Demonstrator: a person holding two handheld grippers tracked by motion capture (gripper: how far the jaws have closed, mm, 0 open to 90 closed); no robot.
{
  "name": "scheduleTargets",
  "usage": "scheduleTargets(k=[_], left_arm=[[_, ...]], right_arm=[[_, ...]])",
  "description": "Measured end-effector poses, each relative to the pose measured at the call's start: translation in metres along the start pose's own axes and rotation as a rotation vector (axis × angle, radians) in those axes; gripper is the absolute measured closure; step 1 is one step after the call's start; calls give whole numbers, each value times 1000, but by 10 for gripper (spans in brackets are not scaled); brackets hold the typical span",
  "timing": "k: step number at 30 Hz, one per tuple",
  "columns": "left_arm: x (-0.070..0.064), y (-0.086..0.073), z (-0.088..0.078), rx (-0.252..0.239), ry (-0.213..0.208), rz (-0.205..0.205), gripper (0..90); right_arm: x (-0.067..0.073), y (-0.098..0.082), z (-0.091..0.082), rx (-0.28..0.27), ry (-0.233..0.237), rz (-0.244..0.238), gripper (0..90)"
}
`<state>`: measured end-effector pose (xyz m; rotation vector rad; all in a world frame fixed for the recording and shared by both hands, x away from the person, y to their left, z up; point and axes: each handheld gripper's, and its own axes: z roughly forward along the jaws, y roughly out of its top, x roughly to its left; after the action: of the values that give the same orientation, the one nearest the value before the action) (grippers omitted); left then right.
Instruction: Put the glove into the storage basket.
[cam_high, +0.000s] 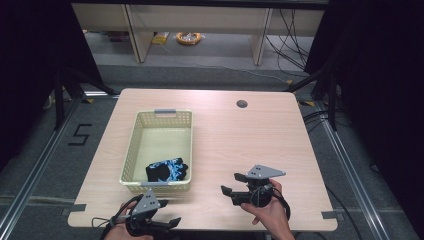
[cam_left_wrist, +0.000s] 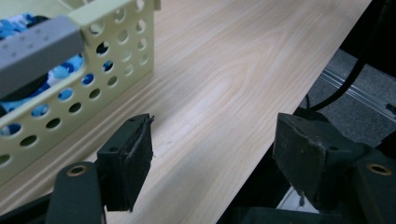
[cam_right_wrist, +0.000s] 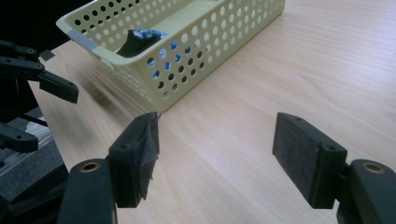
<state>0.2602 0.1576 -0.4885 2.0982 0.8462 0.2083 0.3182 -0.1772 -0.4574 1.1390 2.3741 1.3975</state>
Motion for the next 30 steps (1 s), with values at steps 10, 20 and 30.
scheduleTargets(k=[10, 20, 30], left_arm=[[2, -7, -4, -10, 26, -9, 288], [6, -13, -6, 0, 57, 10, 292], [4, -16, -8, 17, 51, -4, 296]], right_arm=[[2, -11, -2, -4, 15, -19, 327], [7, -23, -5, 6, 30, -17, 327], [13, -33, -9, 9, 40, -9, 328]])
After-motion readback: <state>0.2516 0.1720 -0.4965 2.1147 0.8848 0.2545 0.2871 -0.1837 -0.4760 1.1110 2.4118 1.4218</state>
